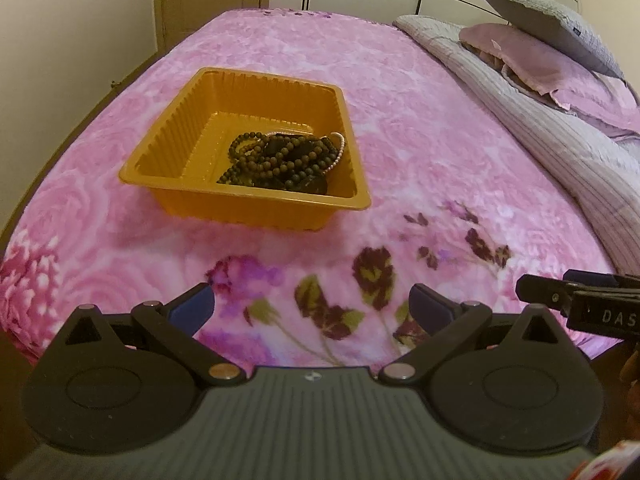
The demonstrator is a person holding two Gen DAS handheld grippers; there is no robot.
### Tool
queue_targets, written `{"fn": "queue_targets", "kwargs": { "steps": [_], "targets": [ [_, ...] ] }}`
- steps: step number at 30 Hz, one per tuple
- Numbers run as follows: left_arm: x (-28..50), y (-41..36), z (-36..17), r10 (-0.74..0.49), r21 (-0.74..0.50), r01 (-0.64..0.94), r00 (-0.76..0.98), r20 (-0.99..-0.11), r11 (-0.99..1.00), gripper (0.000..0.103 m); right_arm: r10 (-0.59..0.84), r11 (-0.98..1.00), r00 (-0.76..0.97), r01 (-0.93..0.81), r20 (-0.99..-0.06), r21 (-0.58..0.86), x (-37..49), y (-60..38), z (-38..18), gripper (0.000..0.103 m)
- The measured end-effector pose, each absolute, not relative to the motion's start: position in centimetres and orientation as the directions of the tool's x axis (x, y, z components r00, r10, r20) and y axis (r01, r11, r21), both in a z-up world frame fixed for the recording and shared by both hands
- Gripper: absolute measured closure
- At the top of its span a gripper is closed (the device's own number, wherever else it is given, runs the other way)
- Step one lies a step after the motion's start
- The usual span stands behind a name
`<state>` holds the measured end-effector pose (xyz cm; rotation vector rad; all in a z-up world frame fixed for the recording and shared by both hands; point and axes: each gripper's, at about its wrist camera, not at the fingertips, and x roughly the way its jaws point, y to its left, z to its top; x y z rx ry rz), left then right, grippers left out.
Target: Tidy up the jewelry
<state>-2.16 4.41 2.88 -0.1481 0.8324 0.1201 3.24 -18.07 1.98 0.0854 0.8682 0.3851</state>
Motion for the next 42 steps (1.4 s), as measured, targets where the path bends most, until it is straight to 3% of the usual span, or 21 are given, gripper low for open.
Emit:
{"fn": "queue_targets", "kwargs": {
  "steps": [42],
  "targets": [
    [-1.7,2.9,2.0,0.061,-0.058,-0.156,0.664,-0.745,0.986,0.0,0.362,0.925,0.548,-0.314,-0.754,0.216,3.3,-17.7,0.9,0.026]
  ]
}}
